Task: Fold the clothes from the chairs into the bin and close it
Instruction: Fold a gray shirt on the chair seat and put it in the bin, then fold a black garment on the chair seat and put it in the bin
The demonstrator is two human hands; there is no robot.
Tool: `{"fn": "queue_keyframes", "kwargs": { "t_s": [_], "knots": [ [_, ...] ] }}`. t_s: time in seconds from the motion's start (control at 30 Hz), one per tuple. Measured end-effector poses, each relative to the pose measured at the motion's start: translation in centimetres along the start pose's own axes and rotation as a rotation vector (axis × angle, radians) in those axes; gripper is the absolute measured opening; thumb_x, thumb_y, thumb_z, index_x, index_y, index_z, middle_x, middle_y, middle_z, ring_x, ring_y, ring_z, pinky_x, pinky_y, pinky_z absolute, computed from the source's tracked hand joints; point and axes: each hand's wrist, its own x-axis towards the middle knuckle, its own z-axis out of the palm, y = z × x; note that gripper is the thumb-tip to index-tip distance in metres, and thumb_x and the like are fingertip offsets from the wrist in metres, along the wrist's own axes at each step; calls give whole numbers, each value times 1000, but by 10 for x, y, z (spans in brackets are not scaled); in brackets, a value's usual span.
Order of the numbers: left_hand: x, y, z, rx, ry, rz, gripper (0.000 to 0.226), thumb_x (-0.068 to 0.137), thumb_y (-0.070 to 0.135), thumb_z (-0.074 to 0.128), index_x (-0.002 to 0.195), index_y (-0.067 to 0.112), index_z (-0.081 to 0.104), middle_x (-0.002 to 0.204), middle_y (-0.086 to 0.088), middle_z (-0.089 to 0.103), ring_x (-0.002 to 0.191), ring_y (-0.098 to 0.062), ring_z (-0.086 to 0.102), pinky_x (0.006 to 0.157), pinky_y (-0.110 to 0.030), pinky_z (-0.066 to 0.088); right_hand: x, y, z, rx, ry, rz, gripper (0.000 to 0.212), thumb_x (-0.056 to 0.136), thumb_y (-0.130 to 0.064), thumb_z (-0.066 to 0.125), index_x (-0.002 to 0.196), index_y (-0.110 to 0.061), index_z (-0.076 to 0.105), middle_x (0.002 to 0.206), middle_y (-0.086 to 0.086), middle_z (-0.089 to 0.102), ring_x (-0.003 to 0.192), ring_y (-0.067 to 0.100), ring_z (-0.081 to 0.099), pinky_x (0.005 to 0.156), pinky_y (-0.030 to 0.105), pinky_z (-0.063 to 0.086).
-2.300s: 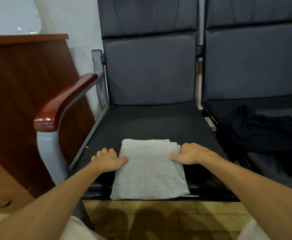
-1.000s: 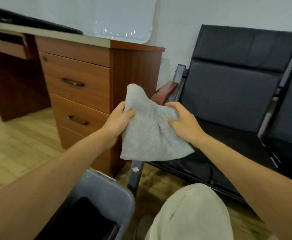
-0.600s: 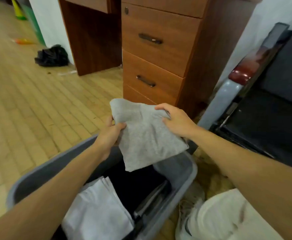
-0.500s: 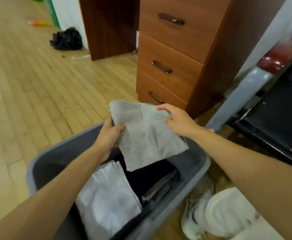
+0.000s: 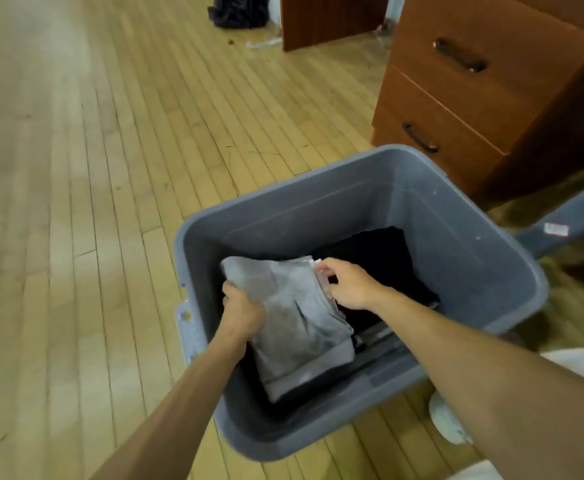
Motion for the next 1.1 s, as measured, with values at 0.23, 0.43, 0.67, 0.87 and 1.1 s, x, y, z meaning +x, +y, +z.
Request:
{"fn": "queue_keyframes", "kwargs": {
  "t_s": [0.23, 0.43, 0.67, 0.87, 1.1],
  "knots": [
    [-16, 29, 25, 422, 74, 283, 58, 92, 16, 55, 145, 11, 34, 157, -12, 6, 144, -33, 11, 114, -39, 20, -32, 12, -50, -75, -5, 42, 33, 98, -11, 52, 131, -14, 53, 128, 5, 52, 94, 21, 62, 69, 21, 48],
    [-46, 102, 63, 279, -193, 556, 41, 93, 5, 48, 134, 13, 49, 134, -3, 51, 119, -19, 52, 99, -30, 43, -87, 16, -144, -303, 67, 89, 29, 97, -22, 54, 125, -16, 57, 119, 1, 61, 96, 21, 65, 86, 32, 52],
    [-116, 219, 150, 327, -437, 917, 21, 96, 13, 52, 114, 20, 58, 104, -4, 66, 98, -19, 63, 84, -30, 48, -210, 45, -257, -611, 348, 270, 26, 96, -25, 53, 119, -15, 60, 117, 9, 61, 103, 27, 58, 91, 43, 50],
    [-222, 292, 257, 380, -652, 1144, 18, 94, 3, 50, 100, 17, 60, 92, -10, 65, 88, -27, 62, 75, -29, 48, -346, 114, -300, -677, 506, 541, 31, 95, -24, 47, 122, -12, 55, 119, 12, 56, 104, 31, 57, 87, 42, 50],
    [-323, 311, 375, 562, -856, 1313, 17, 93, 14, 52, 95, 30, 56, 95, -2, 67, 94, -20, 64, 82, -31, 49, -473, 214, -303, -383, 734, 771, 29, 95, -22, 48, 121, -13, 58, 118, 9, 61, 103, 30, 59, 89, 42, 52]
  ]
}}
